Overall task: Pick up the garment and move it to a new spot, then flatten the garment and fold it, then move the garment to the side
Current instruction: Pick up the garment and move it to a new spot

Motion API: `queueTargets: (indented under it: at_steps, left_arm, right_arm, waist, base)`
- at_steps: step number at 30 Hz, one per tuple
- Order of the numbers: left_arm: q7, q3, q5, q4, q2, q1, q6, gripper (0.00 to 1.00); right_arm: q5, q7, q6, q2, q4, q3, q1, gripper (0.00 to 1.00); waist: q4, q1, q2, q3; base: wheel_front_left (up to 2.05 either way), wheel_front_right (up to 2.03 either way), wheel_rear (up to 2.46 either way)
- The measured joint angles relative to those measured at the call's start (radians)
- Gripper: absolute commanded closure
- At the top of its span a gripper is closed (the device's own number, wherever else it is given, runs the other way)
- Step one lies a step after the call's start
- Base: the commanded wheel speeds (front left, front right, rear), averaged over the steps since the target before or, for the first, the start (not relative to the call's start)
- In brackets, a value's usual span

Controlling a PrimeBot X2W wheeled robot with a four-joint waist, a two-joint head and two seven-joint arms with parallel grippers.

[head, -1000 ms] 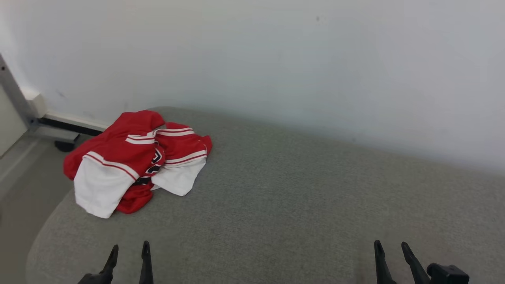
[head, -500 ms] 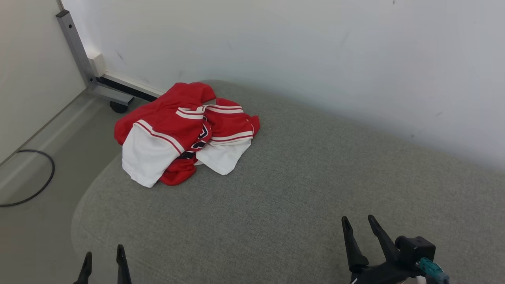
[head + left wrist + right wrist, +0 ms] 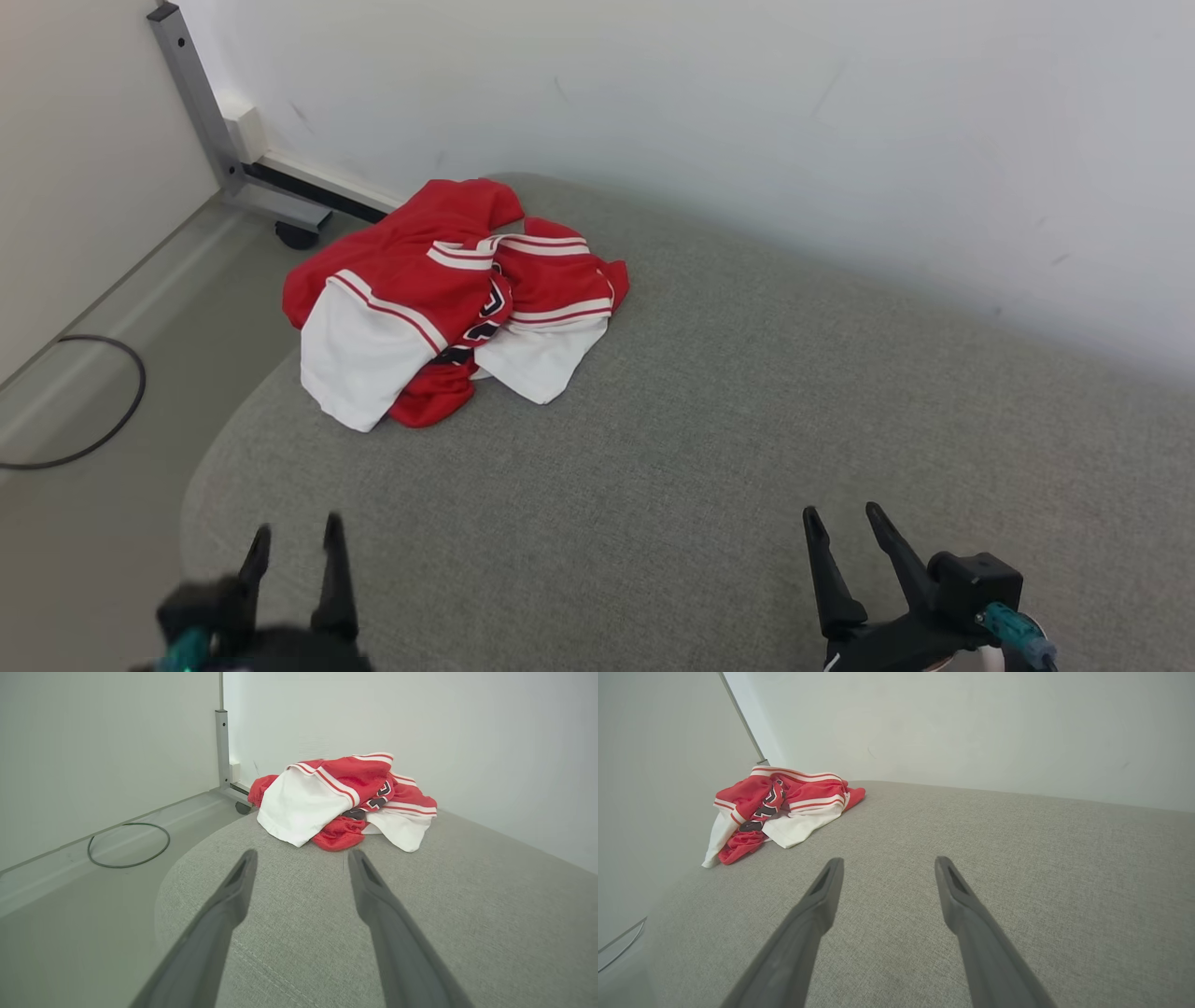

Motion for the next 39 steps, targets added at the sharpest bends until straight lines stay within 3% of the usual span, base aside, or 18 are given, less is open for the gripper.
queueTargets:
  at_steps: [7,11,21,28,35,36,37,39]
  left_arm:
    - [0.179,-0.058,-0.02,0.248,-0.003,-0.353,-0.077,0.0]
    - [0.221,-0.036,-0.051,0.394,0.03,-0.549,-0.101,0.0]
    - [0.342,-0.031,-0.083,0.657,0.119,-0.85,-0.145,0.0]
    - [0.337,-0.028,-0.105,0.766,0.132,-0.941,-0.151,0.0]
    - [0.292,-0.013,-0.111,0.844,0.151,-0.999,-0.091,0.0]
    - [0.283,-0.014,-0.11,0.85,0.157,-1.005,-0.088,0.21]
    - [0.275,-0.016,-0.109,0.854,0.164,-1.012,-0.087,0.98]
    - [0.268,-0.021,-0.108,0.862,0.174,-1.024,-0.093,1.0]
  right_arm:
    - [-0.073,0.079,0.0,0.0,-0.12,-0.002,0.039,0.0]
    - [-0.149,0.177,0.0,0.001,-0.251,0.037,0.035,0.0]
    - [-0.187,0.361,0.0,-0.089,-0.585,0.057,0.078,0.0]
    - [-0.185,0.416,0.0,-0.115,-0.722,0.031,0.148,0.0]
    - [-0.185,0.419,0.0,-0.111,-0.748,0.035,0.145,0.0]
    - [-0.185,0.417,0.0,-0.11,-0.745,0.036,0.142,0.0]
    - [-0.185,0.411,0.0,-0.108,-0.739,0.037,0.138,0.0]
    - [-0.18,0.402,0.0,-0.1,-0.722,0.04,0.134,0.0]
  waist:
    - [0.013,0.0,0.0,0.038]
    - [0.004,0.0001,0.0,0.077]
    - [-0.1,0.0002,0.0,0.215]
    - [-0.193,0.0002,0.0001,0.351]
    - [-0.277,0.0002,0.0001,0.445]
    - [-0.288,0.0002,0.0001,0.453]
    - [-0.299,0.0001,0.0001,0.46]
    - [-0.316,0.0001,0.0001,0.469]
  base:
    - [0.0,0.0,0.0]
    - [0.0,0.0,0.0]
    - [0.0,0.0,0.0]
    - [0.0,0.0,0.0]
    - [0.0,0.0,0.0]
    - [0.0,0.0,0.0]
    - [0.0,0.0,0.0]
    - [0.0,0.0,0.0]
